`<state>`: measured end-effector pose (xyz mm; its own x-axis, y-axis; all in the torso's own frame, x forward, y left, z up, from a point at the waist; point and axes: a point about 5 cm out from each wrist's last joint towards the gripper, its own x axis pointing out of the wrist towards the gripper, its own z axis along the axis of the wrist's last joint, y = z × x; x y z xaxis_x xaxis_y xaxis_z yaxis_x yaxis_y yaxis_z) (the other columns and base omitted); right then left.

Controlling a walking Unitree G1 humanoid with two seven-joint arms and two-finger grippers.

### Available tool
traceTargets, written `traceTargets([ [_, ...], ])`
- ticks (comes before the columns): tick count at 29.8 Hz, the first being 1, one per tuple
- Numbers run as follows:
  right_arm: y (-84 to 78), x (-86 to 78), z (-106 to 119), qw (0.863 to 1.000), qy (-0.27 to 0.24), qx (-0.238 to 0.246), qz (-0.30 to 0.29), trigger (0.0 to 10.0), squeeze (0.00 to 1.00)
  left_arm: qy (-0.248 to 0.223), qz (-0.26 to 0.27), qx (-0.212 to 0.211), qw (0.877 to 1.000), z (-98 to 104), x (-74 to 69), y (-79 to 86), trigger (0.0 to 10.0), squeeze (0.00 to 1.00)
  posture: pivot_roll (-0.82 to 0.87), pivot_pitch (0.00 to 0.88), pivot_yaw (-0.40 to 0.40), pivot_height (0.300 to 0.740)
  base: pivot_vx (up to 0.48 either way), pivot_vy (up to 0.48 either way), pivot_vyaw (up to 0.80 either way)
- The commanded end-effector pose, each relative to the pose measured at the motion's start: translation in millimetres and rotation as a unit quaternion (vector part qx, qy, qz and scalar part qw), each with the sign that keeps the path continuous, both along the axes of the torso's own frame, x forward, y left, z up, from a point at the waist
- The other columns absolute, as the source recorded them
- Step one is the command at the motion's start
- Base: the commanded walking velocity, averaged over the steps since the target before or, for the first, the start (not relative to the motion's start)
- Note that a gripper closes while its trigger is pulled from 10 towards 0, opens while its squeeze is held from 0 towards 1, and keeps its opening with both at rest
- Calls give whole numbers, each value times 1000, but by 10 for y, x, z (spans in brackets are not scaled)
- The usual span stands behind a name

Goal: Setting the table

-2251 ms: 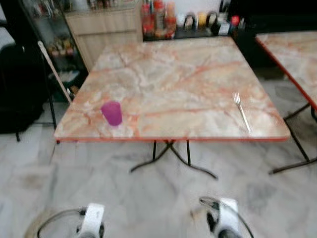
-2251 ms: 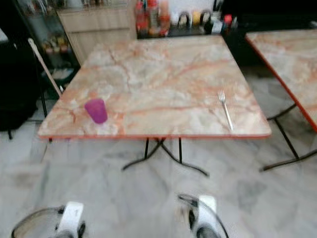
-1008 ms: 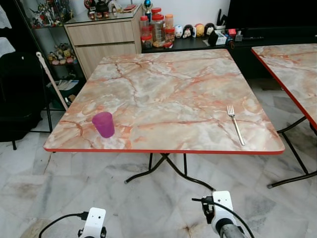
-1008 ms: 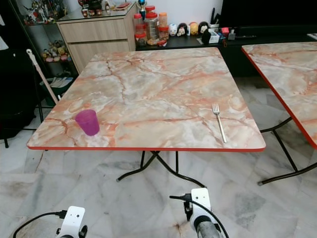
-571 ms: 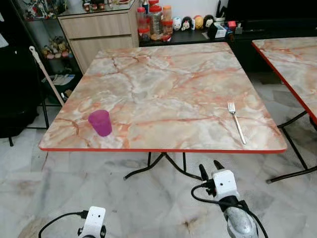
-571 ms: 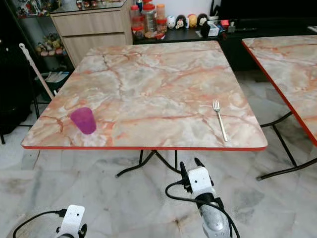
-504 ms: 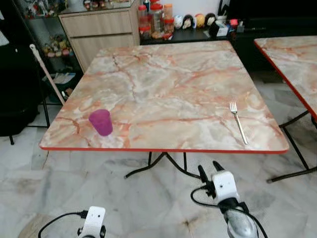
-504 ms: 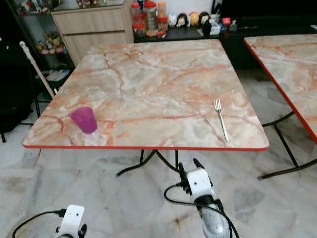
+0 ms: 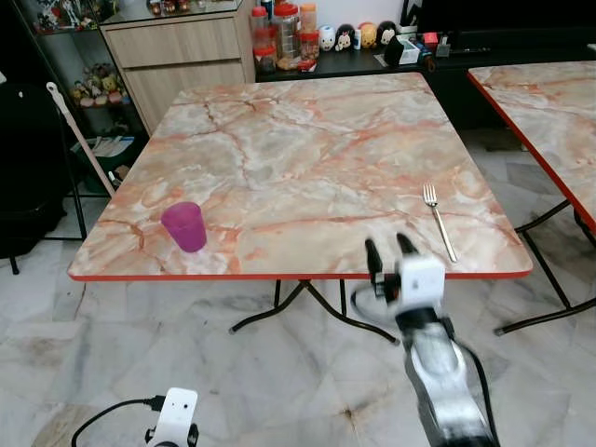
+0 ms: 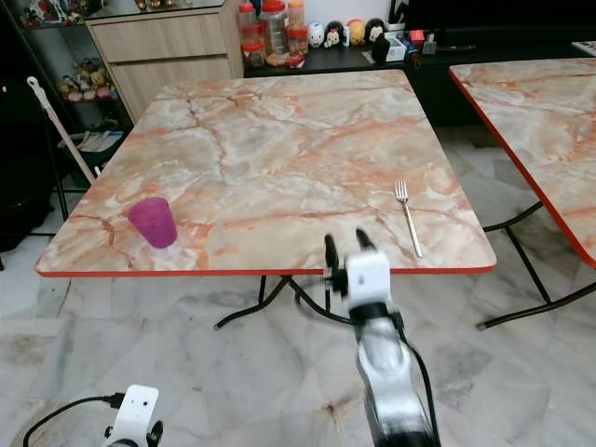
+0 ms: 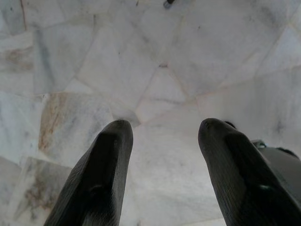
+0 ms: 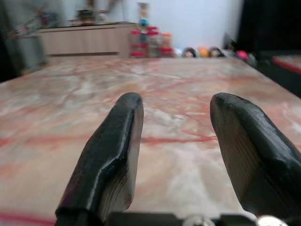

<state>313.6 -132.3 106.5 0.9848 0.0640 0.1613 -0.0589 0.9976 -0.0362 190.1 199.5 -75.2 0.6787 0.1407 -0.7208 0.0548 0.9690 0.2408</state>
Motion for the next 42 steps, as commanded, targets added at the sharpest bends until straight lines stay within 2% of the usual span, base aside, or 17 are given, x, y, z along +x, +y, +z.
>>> traceTargets([
  [1,64,53,-34,999,23,22,1,10000,0,6,-1,5,1000,-6,-8,14,10000,0,-6,34,92,740,255,0,0],
  [10,203,188,61,999,22,23,10,10000,0,5,3,6,1000,0,0,30,10000,0,1,32,90,740,262,0,0],
  [35,116,263,114,1000,13,17,0,10000,0,5,1,7,1000,1,4,24,10000,0,-4,36,93,740,287,0,0],
  [42,133,260,111,1000,14,18,3,10000,0,0,5,6,1000,6,6,30,10000,0,-4,38,93,740,0,0,0],
])
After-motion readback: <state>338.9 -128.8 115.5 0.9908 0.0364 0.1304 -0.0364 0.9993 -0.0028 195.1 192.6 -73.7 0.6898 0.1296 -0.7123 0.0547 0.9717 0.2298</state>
